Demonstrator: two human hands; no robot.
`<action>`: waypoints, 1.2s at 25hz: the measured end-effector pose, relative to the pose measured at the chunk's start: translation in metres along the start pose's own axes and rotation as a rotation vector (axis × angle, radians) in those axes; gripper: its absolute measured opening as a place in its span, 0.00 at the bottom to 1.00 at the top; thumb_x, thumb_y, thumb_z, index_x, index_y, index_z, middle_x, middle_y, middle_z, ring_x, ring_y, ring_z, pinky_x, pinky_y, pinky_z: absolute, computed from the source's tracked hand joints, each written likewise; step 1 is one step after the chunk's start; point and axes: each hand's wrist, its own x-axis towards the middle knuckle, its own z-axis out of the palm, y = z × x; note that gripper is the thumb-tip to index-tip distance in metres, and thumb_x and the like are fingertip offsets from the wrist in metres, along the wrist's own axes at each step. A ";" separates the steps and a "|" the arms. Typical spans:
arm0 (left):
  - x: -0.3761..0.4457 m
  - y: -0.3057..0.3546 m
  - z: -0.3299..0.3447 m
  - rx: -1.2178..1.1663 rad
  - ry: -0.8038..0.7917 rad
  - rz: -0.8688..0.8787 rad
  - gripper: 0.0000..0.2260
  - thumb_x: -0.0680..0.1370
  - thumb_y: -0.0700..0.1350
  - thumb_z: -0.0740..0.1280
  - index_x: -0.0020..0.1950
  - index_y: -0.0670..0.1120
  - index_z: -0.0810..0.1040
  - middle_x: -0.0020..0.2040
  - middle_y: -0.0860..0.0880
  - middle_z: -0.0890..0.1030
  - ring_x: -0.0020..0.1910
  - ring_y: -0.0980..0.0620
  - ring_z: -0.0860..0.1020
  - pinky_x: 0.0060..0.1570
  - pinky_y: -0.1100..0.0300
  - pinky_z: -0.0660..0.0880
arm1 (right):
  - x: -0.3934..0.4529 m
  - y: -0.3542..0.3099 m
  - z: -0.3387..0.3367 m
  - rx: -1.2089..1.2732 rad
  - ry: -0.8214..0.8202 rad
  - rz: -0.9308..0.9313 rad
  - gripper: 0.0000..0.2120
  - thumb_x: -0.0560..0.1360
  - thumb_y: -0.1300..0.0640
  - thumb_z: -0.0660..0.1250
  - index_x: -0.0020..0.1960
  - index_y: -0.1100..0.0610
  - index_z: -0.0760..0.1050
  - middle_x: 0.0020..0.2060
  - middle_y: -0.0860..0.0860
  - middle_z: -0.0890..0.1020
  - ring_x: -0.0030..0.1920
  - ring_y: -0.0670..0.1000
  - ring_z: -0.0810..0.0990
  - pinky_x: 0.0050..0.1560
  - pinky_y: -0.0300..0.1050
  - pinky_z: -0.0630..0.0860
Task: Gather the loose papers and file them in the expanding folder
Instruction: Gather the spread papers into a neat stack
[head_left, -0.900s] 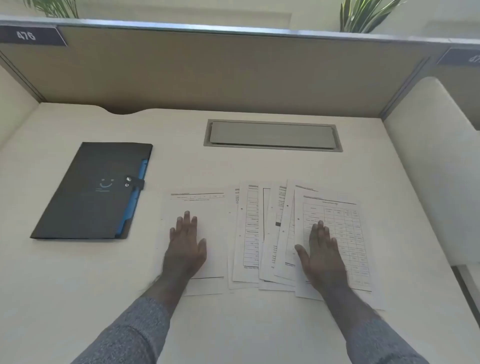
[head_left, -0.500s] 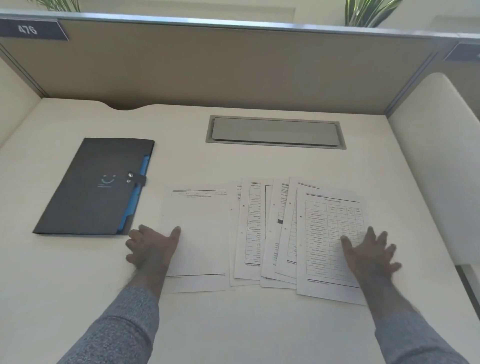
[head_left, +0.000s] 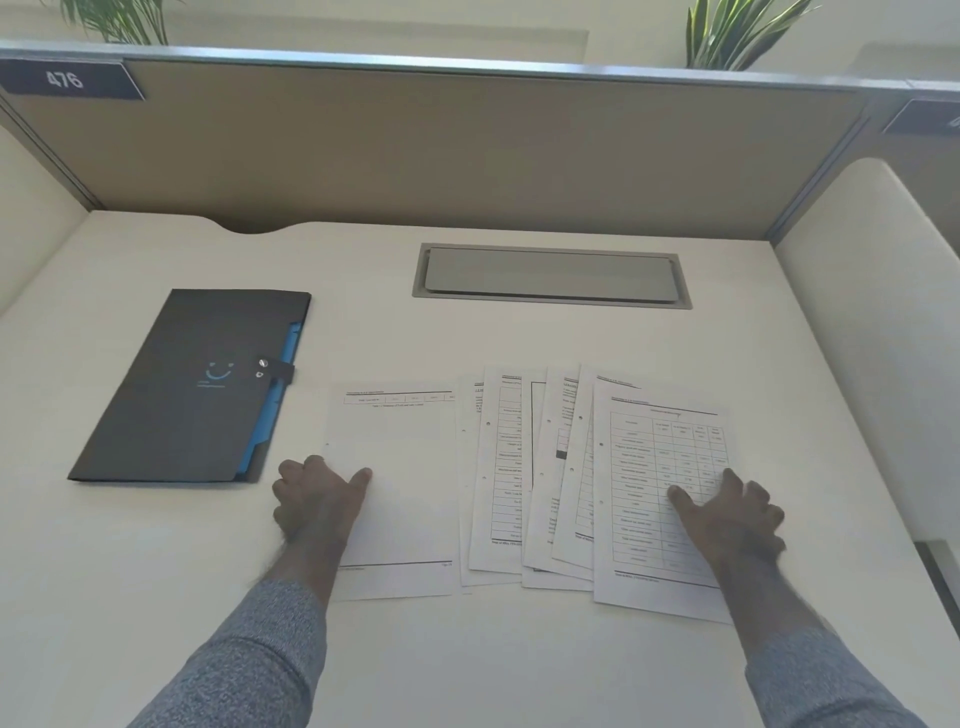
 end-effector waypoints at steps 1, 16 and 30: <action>-0.001 0.000 0.000 0.002 0.000 0.005 0.30 0.72 0.60 0.70 0.64 0.40 0.73 0.62 0.40 0.69 0.63 0.39 0.68 0.56 0.43 0.71 | 0.000 -0.003 0.001 -0.008 -0.002 -0.006 0.39 0.70 0.32 0.63 0.74 0.51 0.62 0.70 0.56 0.66 0.67 0.60 0.64 0.60 0.61 0.70; -0.004 0.028 0.016 -0.425 -0.217 0.094 0.37 0.68 0.54 0.75 0.73 0.45 0.65 0.63 0.43 0.74 0.62 0.42 0.74 0.58 0.49 0.74 | 0.004 -0.010 0.004 -0.015 0.003 -0.008 0.40 0.68 0.31 0.64 0.74 0.49 0.62 0.71 0.54 0.65 0.67 0.60 0.65 0.59 0.61 0.71; -0.026 0.046 0.019 0.004 -0.212 0.258 0.34 0.68 0.58 0.75 0.71 0.50 0.67 0.63 0.45 0.65 0.62 0.42 0.69 0.52 0.49 0.74 | 0.000 -0.011 0.008 -0.039 0.008 -0.039 0.39 0.69 0.30 0.62 0.74 0.48 0.62 0.73 0.54 0.63 0.69 0.59 0.63 0.60 0.59 0.70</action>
